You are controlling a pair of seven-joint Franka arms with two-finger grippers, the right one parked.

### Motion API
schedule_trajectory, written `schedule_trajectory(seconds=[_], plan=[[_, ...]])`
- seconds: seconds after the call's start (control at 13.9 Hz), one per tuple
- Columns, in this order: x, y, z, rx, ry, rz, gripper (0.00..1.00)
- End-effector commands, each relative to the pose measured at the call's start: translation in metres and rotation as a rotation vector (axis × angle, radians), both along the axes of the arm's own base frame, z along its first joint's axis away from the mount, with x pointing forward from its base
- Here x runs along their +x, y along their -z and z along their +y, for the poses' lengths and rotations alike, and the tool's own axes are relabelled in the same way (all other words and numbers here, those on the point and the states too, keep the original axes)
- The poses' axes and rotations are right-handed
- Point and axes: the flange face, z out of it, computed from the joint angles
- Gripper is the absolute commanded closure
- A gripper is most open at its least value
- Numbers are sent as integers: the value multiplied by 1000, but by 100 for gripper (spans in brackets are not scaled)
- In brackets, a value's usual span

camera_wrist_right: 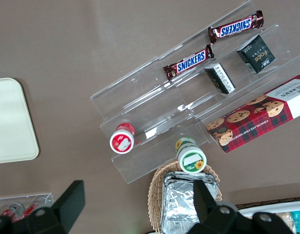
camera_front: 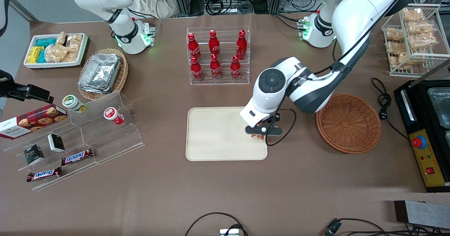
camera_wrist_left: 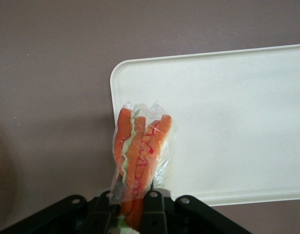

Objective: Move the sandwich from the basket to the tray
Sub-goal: 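Carry the sandwich over the cream tray with the left gripper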

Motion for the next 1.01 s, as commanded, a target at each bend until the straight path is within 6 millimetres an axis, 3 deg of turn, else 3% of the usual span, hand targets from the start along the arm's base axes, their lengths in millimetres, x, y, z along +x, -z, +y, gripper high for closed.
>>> schedule_trajectory(seconds=[0.0, 0.58, 0.94], plan=[[8, 6, -6, 4, -19, -11, 89], [-3, 66, -35, 24, -11, -36, 89], [-3, 86, -39, 11, -21, -22, 89]])
